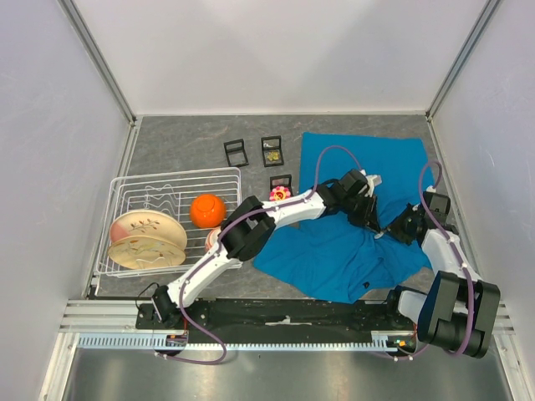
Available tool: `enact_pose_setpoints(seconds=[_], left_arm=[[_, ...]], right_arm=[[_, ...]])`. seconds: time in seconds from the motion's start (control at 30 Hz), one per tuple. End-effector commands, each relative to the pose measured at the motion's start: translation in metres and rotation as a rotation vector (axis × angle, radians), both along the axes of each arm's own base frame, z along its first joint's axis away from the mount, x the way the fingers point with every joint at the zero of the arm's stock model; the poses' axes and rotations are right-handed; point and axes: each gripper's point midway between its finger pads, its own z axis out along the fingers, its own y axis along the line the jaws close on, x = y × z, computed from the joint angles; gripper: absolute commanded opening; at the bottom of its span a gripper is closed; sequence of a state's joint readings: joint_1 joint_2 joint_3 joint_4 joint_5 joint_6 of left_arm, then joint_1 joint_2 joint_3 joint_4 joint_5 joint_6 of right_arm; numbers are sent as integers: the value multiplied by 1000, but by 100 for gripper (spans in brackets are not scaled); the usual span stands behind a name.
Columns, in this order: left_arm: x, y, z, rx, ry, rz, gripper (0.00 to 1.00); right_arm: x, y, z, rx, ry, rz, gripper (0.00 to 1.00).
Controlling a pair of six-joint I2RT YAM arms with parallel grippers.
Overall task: Remove the brooch from the garment
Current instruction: Remove the brooch from the clothes.
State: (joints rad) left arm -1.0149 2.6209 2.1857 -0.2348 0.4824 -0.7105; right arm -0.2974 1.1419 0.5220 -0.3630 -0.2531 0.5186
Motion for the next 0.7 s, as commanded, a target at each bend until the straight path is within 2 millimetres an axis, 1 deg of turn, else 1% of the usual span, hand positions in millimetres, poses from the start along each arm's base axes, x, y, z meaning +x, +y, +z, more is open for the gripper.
enact_pose_setpoints(seconds=[0.0, 0.07, 0.13, 0.2, 0.23, 0.27, 0.37, 0.47, 0.5, 0.67], left_arm=[[-8, 2, 74, -131, -3, -26, 29], [-10, 4, 89, -158, -7, -48, 32], [-11, 6, 99, -180, 5, -58, 33], [-16, 8, 102, -189, 13, -69, 33], [-17, 10, 98, -187, 23, -70, 31], [-19, 10, 97, -185, 26, -72, 20], [-19, 12, 82, -160, 32, -67, 11], [-16, 11, 66, -127, 31, -59, 10], [-15, 10, 54, -107, 30, -51, 10], [-11, 5, 39, -82, 14, -41, 9]], right_arm=[[4, 4, 9, 26, -34, 40, 0], [6, -1, 11, 2, -39, 48, 0], [6, -2, 11, -9, -38, 53, 0], [5, -3, 10, -14, -32, 51, 0], [4, -2, 8, -12, -25, 53, 0], [5, -4, 9, -13, -26, 48, 0], [6, -4, 9, -5, -27, 46, 0], [6, -4, 9, 1, -26, 43, 0], [6, -3, 9, 4, -27, 45, 0], [5, -3, 8, 20, -20, 43, 0]])
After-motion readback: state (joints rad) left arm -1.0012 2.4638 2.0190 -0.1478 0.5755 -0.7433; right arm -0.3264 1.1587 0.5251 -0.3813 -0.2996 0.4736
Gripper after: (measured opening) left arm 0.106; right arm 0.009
